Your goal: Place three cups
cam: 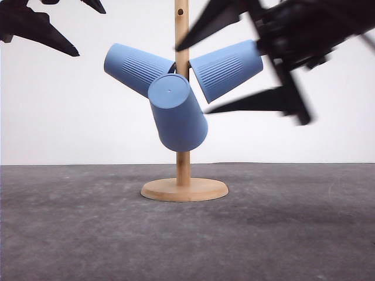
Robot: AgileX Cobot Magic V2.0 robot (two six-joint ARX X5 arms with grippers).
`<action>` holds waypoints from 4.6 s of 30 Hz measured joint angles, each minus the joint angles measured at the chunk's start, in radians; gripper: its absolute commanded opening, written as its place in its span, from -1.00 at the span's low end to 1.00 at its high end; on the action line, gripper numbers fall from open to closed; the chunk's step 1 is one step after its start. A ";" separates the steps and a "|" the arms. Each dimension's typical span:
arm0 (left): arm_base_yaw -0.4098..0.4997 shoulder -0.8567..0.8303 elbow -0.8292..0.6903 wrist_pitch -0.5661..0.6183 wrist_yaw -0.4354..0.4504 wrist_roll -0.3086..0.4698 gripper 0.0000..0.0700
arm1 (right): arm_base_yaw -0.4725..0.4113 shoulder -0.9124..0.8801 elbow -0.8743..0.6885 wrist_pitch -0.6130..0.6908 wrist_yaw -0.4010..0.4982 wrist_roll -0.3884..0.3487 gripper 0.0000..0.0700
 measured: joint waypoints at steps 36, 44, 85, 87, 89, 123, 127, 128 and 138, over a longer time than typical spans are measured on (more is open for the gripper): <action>0.231 -0.598 -0.603 0.529 -0.339 -0.053 0.12 | -0.303 -0.371 0.129 -0.576 0.661 -1.111 0.41; 0.231 -0.602 -0.616 0.504 -0.338 -0.053 -1.00 | -0.303 -0.370 0.129 -0.577 0.667 -1.112 -0.99; 0.240 -1.278 -1.223 0.853 -0.634 -0.025 -1.00 | -0.303 -0.370 0.129 -0.579 0.668 -1.119 -0.96; 0.240 -1.312 -1.254 0.854 -0.653 -0.027 -1.00 | -0.303 -0.370 0.129 -0.579 0.668 -1.119 -0.96; 0.240 -1.330 -1.275 0.856 -0.675 -0.027 -1.00 | -0.303 -0.370 0.129 -0.580 0.668 -1.119 -0.96; 0.275 -1.371 -1.329 0.937 -0.715 -0.079 -1.00 | -0.303 -0.370 0.129 -0.579 0.668 -1.119 -0.96; 0.275 -1.371 -1.329 0.937 -0.715 -0.079 -1.00 | -0.306 -0.371 0.129 -0.577 0.683 -1.140 -0.96; 0.275 -1.371 -1.329 0.937 -0.715 -0.079 -1.00 | -0.309 -0.373 0.129 -0.575 0.698 -1.145 -0.96; 0.275 -1.371 -1.329 0.937 -0.715 -0.080 -1.00 | -0.402 -0.708 -0.206 -0.413 0.741 -1.127 -0.96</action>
